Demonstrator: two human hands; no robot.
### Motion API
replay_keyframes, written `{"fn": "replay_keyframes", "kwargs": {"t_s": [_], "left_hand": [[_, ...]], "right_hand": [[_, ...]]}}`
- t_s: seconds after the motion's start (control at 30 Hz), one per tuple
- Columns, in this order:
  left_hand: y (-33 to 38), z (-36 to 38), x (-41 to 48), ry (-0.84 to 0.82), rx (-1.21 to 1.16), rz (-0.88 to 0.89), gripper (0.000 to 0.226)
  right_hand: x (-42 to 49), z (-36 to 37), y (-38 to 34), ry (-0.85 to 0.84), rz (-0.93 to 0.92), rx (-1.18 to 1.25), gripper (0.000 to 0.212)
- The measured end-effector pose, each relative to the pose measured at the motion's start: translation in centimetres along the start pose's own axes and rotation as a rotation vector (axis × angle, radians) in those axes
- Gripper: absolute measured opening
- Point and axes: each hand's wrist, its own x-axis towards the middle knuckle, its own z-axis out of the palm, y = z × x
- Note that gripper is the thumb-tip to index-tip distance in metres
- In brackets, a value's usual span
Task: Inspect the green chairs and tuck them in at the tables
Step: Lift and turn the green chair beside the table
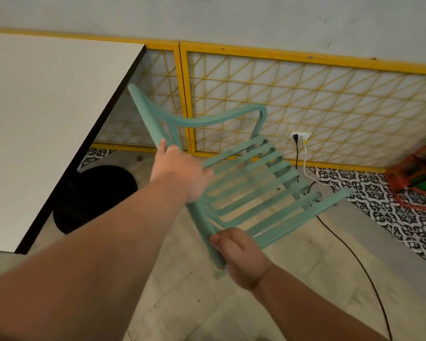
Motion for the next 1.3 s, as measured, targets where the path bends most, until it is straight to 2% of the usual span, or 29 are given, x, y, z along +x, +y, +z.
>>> {"fn": "replay_keyframes", "kwargs": {"t_s": [0.13,0.23,0.33,0.43,0.57,0.63,0.7,0.8,0.9,1.07,1.17,1.3], "left_hand": [[5.1,-0.4,-0.8,0.017,-0.047,0.012,0.065],[8.2,-0.5,-1.1,0.019,-0.053,0.02,0.066],[10.5,-0.3,-0.9,0.037,-0.054,0.041,0.071],[11.3,-0.2,-0.3,0.066,-0.073,0.045,0.071],[11.4,-0.1,0.0,0.065,-0.038,0.035,0.072],[11.6,-0.2,0.1,0.048,-0.024,0.033,0.071],[11.6,-0.4,0.2,0.029,-0.013,0.047,0.071],[11.0,-0.4,0.7,0.02,0.013,0.157,0.075],[9.2,-0.8,1.9,-0.041,0.06,0.335,0.066],[2.7,-1.8,5.7,-0.014,0.112,0.357,0.053],[0.2,-2.0,7.9,-0.012,0.206,0.396,0.064],[-2.8,-1.9,10.9,0.037,0.242,0.354,0.089]], "right_hand": [[-2.2,-4.5,3.6,0.035,0.041,0.264,0.067],[-3.5,-7.6,5.4,0.027,0.05,0.27,0.045],[-4.8,-10.2,5.8,-0.011,0.066,0.23,0.042],[-5.2,-11.6,4.1,-0.023,0.155,0.119,0.043],[-4.6,-12.1,-1.5,-0.047,0.407,-0.293,0.065],[-4.2,-10.8,-3.7,0.024,0.467,-0.393,0.066],[-3.7,-8.8,-4.2,0.142,0.45,-0.449,0.064],[-3.2,-6.7,-3.8,0.266,0.371,-0.576,0.06],[-2.8,-7.1,-3.8,0.215,0.408,-0.536,0.06],[-2.6,-7.5,-4.3,0.202,0.449,-0.521,0.063],[-2.6,-7.4,-4.2,0.209,0.442,-0.517,0.061],[-2.6,-7.4,-4.0,0.219,0.444,-0.499,0.06]]}}
